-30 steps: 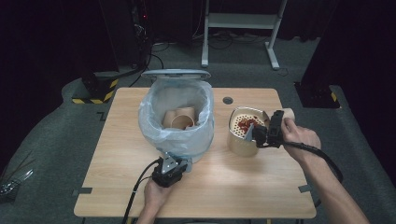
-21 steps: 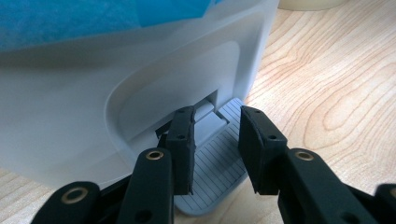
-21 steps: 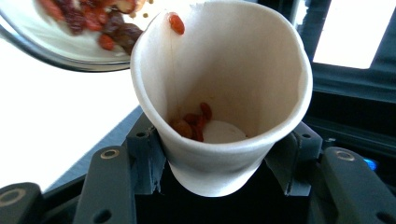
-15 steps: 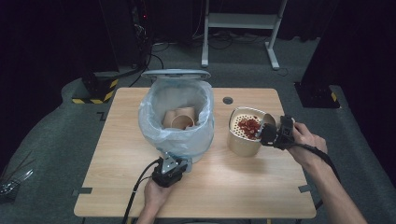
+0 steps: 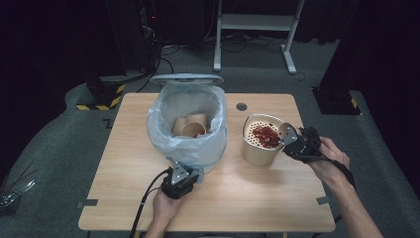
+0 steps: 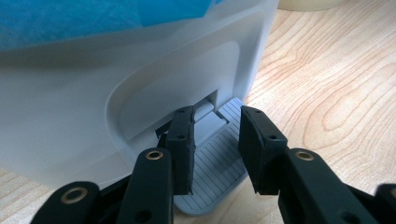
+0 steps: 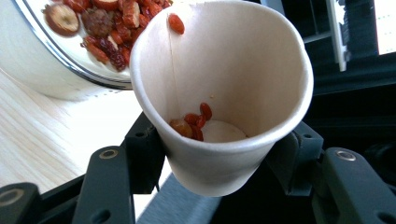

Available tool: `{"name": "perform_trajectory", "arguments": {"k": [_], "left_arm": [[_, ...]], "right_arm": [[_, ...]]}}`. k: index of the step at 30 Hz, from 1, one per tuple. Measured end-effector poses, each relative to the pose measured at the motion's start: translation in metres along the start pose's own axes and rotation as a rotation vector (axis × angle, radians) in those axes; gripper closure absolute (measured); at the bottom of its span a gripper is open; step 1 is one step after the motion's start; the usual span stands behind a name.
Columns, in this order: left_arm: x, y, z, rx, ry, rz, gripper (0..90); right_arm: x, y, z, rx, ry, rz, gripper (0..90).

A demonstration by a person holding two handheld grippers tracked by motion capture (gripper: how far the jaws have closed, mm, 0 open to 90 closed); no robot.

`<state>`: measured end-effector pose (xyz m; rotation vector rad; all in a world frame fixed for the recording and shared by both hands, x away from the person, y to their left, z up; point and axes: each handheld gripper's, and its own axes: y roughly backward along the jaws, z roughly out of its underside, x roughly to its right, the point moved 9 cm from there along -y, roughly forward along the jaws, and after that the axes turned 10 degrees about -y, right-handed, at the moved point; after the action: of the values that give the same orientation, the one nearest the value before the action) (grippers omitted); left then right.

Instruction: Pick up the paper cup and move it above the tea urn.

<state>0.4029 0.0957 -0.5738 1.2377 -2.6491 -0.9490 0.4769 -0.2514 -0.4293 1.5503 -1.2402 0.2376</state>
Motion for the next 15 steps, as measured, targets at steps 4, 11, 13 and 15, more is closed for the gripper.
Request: {"name": "perform_trajectory", "arguments": {"k": [4,11,13,15], "left_arm": [[0.000,0.000,0.000,0.001,0.000,-0.001,65.7],[0.000,0.000,0.000,0.001,-0.002,-0.002,65.7],[0.000,0.000,0.000,0.002,0.000,-0.003,65.7],[0.000,0.000,0.000,0.003,0.000,-0.003,65.6]], "right_arm": [[-0.001,0.001,0.007,0.024,-0.073,-0.038,43.0],[-0.004,0.003,0.012,0.067,-0.181,-0.096,42.6],[-0.005,0.003,0.012,0.071,-0.200,-0.110,42.5],[-0.006,0.002,0.013,0.077,-0.223,-0.124,42.4]]}}
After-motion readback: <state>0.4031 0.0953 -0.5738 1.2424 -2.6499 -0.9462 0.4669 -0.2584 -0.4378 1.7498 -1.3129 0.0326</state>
